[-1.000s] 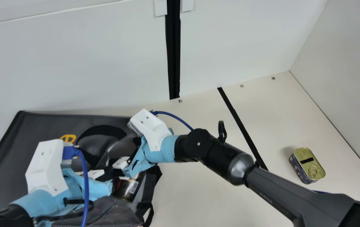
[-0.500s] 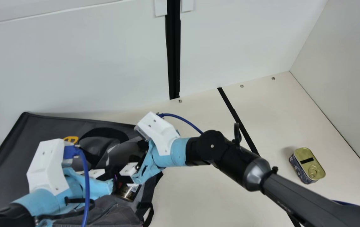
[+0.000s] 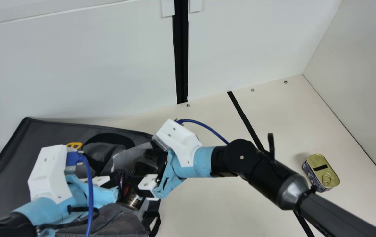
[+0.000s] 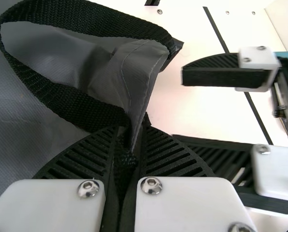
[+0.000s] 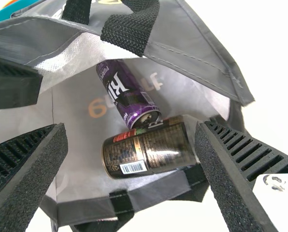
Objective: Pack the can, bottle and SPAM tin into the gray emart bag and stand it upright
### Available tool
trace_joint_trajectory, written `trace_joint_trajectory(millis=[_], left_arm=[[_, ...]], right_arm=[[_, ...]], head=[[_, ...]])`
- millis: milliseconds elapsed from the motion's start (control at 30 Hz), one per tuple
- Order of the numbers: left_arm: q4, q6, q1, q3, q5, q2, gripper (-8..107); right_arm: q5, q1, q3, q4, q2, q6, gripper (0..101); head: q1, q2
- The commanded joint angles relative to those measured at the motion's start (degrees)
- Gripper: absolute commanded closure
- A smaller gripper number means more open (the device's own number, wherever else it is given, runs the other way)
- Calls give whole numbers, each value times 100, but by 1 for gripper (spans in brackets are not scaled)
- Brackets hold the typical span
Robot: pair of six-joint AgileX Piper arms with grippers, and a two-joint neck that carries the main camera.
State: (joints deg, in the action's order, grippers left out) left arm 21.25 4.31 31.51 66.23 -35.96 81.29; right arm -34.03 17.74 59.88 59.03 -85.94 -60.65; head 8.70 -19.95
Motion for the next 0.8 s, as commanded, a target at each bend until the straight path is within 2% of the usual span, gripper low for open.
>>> trace_joint_trajectory(millis=[0,767], left_arm=[[0,0,0,0,0,0,107],[0,0,0,0,0,0,107]], right_arm=[[-60,-66,-33,-21,86,-43,6],[-1237,-1235,-512,-182,1157,-521,6]], head=[[130,-5],[130,-5]])
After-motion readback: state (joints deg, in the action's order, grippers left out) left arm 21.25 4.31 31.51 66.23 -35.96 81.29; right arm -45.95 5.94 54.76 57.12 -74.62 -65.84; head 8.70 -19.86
